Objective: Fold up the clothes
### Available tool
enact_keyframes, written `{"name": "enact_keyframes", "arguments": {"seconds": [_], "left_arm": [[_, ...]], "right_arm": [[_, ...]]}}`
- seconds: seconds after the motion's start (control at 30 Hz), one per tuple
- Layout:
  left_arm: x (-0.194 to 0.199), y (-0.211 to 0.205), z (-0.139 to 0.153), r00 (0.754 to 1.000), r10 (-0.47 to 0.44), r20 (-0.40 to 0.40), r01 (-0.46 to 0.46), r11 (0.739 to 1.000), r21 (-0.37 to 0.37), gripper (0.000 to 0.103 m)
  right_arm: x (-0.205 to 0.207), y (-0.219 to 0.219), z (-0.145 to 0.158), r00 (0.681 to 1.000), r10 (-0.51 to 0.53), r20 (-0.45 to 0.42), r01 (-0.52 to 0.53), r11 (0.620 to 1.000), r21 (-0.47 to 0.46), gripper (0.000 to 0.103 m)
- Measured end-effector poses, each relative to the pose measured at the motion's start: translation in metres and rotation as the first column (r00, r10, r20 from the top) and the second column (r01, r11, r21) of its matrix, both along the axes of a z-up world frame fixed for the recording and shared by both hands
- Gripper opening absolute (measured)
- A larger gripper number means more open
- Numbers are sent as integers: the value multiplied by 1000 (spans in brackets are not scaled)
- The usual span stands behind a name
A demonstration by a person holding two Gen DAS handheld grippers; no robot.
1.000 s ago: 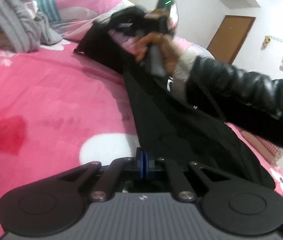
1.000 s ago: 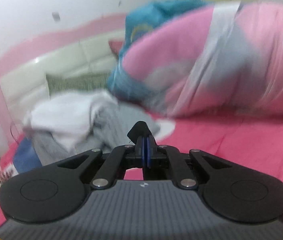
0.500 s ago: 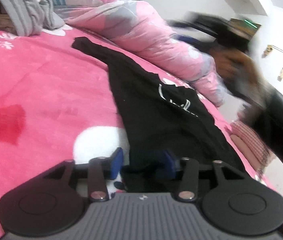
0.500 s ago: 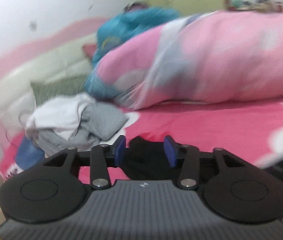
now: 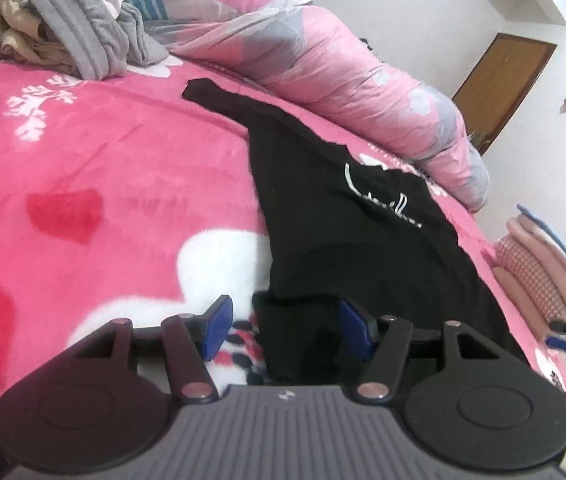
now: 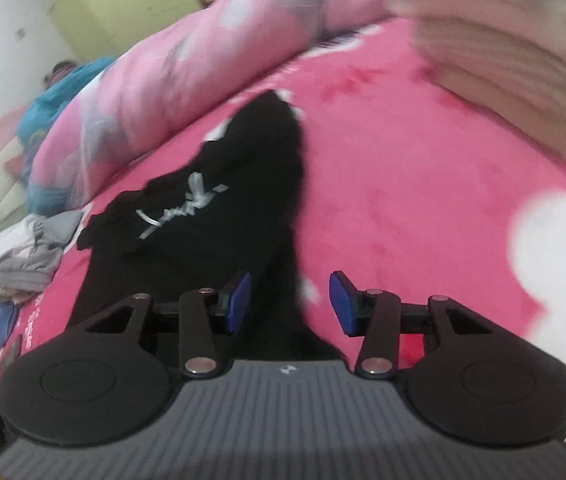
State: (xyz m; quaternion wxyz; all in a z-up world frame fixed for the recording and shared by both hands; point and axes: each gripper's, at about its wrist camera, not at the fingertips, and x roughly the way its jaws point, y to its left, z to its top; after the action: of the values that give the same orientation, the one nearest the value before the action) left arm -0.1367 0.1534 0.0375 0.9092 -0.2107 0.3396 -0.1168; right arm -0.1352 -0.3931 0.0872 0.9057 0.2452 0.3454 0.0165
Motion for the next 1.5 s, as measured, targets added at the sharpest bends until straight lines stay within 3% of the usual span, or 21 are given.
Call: {"name": "enact_keyframes", "arguments": {"seconds": [0.07, 0.13, 0.2, 0.33, 0.4, 0.5, 0.57, 0.63, 0.7, 0.73, 0.87, 1.03, 1.07, 1.1, 1.17, 1.3, 1.4, 1.5], "left_arm": [[-2, -5, 0, 999, 37, -27, -36, 999, 35, 41], [-3, -9, 0, 996, 75, -57, -71, 995, 64, 11], [-7, -10, 6, 992, 100, -73, -95, 993, 68, 4], [-25, -12, 27, 990, 128, -57, -122, 988, 92, 4], [-27, -13, 26, 984, 148, -98, -134, 982, 135, 4], [-24, -9, 18, 972, 177, -155, -156, 978, 137, 10], [-25, -9, 22, 971, 190, -142, -170, 975, 142, 16], [-27, -14, 33, 972, 210, -102, -186, 960, 208, 47], [-28, -22, 45, 972, 230, -53, -205, 934, 294, 54], [-29, -26, 50, 971, 237, -28, -215, 917, 335, 54], [-20, -57, 66, 985, 163, 51, -170, 902, 397, 56], [5, -119, 59, 999, -1, 53, -21, 912, 411, 56], [11, -132, 54, 998, -39, 51, 14, 908, 419, 56], [16, -145, 48, 996, -72, 51, 43, 901, 432, 56], [24, -167, 36, 991, -128, 48, 92, 883, 460, 56], [41, -190, 16, 983, -185, 14, 153, 853, 498, 56], [43, -188, 6, 979, -202, -14, 184, 857, 482, 56], [44, -180, 5, 980, -197, -16, 183, 872, 453, 56]], "right_arm": [[-16, -8, -15, 999, -33, 7, 33, 998, 47, 43], [-22, -8, -26, 998, -59, 15, 57, 993, 99, 43], [-27, -18, -37, 997, -75, 24, 71, 986, 154, 43], [-31, -26, -40, 996, -59, 71, 45, 982, 184, 43], [-31, -27, -41, 995, -44, 88, 28, 984, 174, 43], [-29, -30, -46, 996, -29, 85, 14, 985, 173, 43], [-29, -33, -48, 997, -28, 77, 14, 985, 174, 43], [-33, -33, -47, 996, -17, 92, 2, 987, 159, 43], [-41, -31, -44, 992, 13, 123, -29, 991, 131, 43], [-43, -32, -45, 991, 27, 128, -44, 991, 126, 43], [-45, -29, -51, 987, 85, 133, -101, 988, 119, 46], [-30, -14, -61, 985, 137, 100, -149, 982, 118, 48], [-26, -11, -63, 986, 141, 89, -150, 983, 104, 43], [-22, -8, -64, 986, 145, 79, -152, 984, 91, 27], [-18, -4, -64, 986, 151, 68, -156, 985, 73, 4], [-21, 6, -35, 977, 131, 166, -129, 991, -20, 1], [-20, 25, 1, 942, 174, 288, -135, 979, -151, 0], [-10, 67, 26, 867, 346, 357, -243, 921, -303, 0]]}}
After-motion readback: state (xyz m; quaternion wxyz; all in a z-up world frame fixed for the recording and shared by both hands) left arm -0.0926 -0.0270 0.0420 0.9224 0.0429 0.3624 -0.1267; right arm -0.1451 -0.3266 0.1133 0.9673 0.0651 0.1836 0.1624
